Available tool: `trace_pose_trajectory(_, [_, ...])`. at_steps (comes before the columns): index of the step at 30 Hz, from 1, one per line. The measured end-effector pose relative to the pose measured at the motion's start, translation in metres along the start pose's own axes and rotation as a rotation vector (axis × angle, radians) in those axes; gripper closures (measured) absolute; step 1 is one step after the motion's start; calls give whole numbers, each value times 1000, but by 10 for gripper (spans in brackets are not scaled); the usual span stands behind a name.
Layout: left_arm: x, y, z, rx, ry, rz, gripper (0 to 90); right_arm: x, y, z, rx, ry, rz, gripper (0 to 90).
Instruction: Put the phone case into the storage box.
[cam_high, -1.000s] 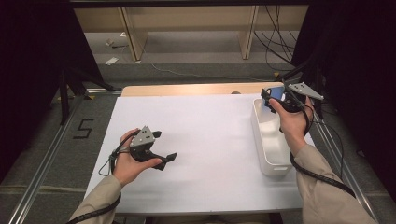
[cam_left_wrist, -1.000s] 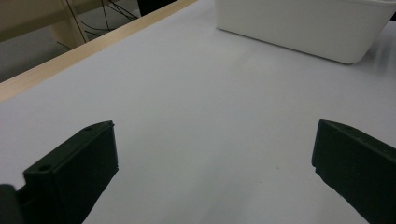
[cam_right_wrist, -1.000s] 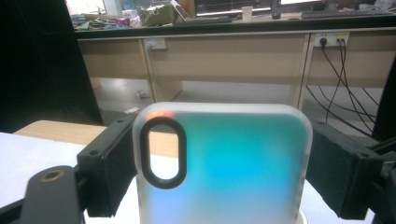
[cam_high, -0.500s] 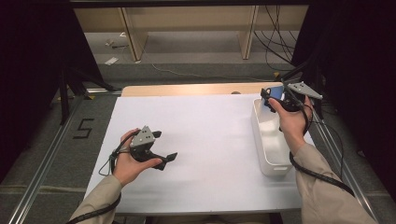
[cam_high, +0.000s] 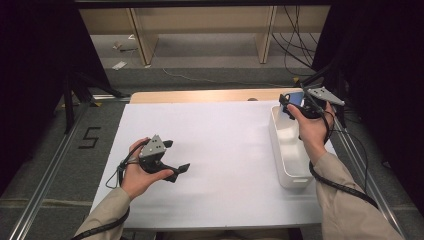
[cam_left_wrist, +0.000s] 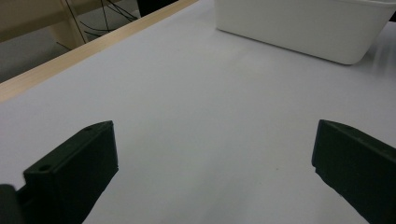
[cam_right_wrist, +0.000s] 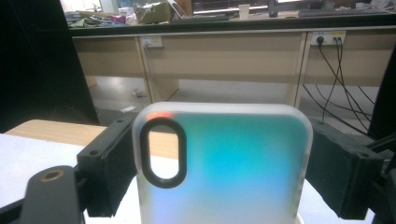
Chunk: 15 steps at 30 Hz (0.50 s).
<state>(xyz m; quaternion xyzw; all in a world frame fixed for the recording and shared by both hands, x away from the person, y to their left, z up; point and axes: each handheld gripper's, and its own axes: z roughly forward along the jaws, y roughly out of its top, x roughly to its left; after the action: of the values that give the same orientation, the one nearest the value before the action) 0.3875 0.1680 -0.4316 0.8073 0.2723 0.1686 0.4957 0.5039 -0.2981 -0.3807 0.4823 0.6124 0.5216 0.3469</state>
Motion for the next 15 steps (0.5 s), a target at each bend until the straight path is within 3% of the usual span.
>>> trace_pose_trajectory(15, [0, 0, 0, -2, 1, 1, 0, -1, 1, 2, 0, -6, 3, 179])
